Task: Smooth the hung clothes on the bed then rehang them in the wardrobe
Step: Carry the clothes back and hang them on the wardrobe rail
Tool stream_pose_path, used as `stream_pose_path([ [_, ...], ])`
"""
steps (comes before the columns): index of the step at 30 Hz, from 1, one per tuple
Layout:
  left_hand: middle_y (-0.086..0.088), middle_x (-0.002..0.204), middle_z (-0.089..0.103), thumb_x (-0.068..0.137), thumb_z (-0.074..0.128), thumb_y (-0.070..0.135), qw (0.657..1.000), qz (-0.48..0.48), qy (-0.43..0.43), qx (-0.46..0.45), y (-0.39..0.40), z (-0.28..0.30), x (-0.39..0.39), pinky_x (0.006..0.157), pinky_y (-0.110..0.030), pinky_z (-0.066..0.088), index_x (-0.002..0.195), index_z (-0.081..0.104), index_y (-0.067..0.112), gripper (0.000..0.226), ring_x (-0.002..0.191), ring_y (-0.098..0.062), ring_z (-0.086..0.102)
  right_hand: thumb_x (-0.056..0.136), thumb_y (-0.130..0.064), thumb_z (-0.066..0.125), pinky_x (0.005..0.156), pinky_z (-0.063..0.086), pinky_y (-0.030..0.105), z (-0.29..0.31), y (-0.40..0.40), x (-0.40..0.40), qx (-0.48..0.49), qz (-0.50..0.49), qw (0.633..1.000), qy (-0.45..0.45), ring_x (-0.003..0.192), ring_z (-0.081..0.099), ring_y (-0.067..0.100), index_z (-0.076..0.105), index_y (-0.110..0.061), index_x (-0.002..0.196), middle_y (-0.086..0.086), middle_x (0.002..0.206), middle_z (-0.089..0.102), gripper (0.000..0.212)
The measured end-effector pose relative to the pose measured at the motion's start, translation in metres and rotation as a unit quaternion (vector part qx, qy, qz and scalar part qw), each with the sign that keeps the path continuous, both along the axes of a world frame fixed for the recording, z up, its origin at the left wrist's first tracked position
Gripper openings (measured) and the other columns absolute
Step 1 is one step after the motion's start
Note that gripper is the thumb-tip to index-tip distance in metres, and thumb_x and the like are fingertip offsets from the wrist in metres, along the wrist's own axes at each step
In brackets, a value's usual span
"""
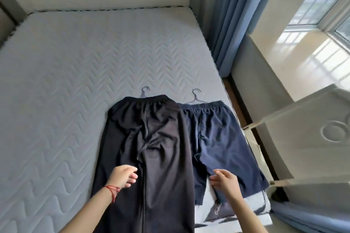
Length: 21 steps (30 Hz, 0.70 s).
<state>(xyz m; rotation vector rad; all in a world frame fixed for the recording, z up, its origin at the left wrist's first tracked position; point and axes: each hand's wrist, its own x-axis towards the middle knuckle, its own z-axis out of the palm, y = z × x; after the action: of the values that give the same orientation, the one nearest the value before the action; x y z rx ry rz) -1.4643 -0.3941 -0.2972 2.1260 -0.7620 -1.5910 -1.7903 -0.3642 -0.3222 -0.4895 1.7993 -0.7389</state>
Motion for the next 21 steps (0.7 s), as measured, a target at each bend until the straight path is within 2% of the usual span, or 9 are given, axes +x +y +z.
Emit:
stream_pose_path([
  [3,-0.006,0.062,0.061,0.087,0.051,0.009,0.999,-0.003,-0.027,-0.030,-0.048,-0.006,-0.002,0.043,-0.016,0.037,0.071,0.061,0.013,0.019,0.048,-0.013,0.052,0.087,-0.006,0.050,0.068,0.050,0.035,-0.015,-0.052,-0.006,-0.006,0.030,1.000,0.008,0.059,0.062,0.023,0.065,-0.007,0.083,0.004,0.059,0.069,0.015],
  [5,-0.005,0.061,0.061,0.087,0.050,0.009,0.997,-0.020,-0.050,-0.052,-0.086,-0.019,0.000,0.043,-0.016,0.037,0.070,0.061,0.014,0.021,0.049,-0.013,0.053,0.085,-0.007,0.051,0.073,0.052,0.038,-0.031,-0.087,-0.006,-0.010,0.051,0.998,0.029,0.064,0.065,0.023,0.066,-0.012,0.081,0.003,0.061,0.070,0.016],
  [8,-0.004,0.061,0.062,0.087,0.050,0.009,0.992,-0.031,-0.083,-0.090,-0.148,-0.053,0.008,0.047,-0.019,0.038,0.070,0.061,0.015,0.021,0.054,-0.016,0.053,0.088,-0.006,0.050,0.068,0.051,0.030,-0.063,-0.141,-0.002,-0.019,0.073,0.997,0.030,0.060,0.065,0.017,0.065,-0.012,0.081,0.003,0.065,0.070,0.018],
  [12,-0.005,0.065,0.062,0.088,0.051,0.010,0.981,-0.063,-0.129,-0.133,-0.226,-0.111,0.025,0.052,-0.023,0.041,0.078,0.065,0.011,0.017,0.057,-0.017,0.055,0.088,-0.008,0.048,0.066,0.051,0.031,-0.115,-0.210,0.011,-0.031,0.083,0.995,0.045,0.063,0.064,0.022,0.065,-0.010,0.083,0.006,0.067,0.069,0.017],
  [14,-0.004,0.066,0.064,0.088,0.052,0.012,0.973,-0.087,-0.153,-0.148,-0.260,-0.140,0.035,0.058,-0.026,0.043,0.082,0.066,0.008,0.016,0.063,-0.020,0.058,0.089,-0.013,0.049,0.063,0.048,0.028,-0.137,-0.247,0.020,-0.032,0.101,0.992,0.066,0.059,0.062,0.020,0.064,-0.011,0.082,0.005,0.067,0.067,0.016],
  [16,-0.005,0.076,0.067,0.088,0.053,0.015,0.959,-0.135,-0.192,-0.157,-0.289,-0.167,0.045,0.069,-0.028,0.044,0.082,0.066,0.013,0.015,0.076,-0.023,0.061,0.089,-0.016,0.050,0.062,0.047,0.028,-0.156,-0.283,0.029,-0.040,0.129,0.987,0.088,0.056,0.059,0.018,0.064,-0.010,0.082,0.004,0.064,0.066,0.017],
  [18,-0.007,0.091,0.068,0.088,0.053,0.016,0.937,-0.172,-0.248,-0.178,-0.317,-0.191,0.053,0.079,-0.029,0.043,0.090,0.068,0.011,0.016,0.086,-0.023,0.061,0.089,-0.019,0.048,0.066,0.047,0.030,-0.177,-0.319,0.039,-0.056,0.147,0.980,0.125,0.064,0.061,0.023,0.063,-0.004,0.082,0.009,0.069,0.066,0.023],
  [21,-0.013,0.102,0.065,0.088,0.052,0.011,0.900,-0.176,-0.321,-0.235,-0.354,-0.220,0.065,0.085,-0.035,0.045,0.100,0.067,0.006,0.020,0.091,-0.029,0.060,0.091,-0.028,0.042,0.077,0.042,0.035,-0.204,-0.365,0.054,-0.059,0.175,0.958,0.219,0.092,0.060,0.031,0.055,-0.006,0.076,0.016,0.089,0.067,0.030],
])
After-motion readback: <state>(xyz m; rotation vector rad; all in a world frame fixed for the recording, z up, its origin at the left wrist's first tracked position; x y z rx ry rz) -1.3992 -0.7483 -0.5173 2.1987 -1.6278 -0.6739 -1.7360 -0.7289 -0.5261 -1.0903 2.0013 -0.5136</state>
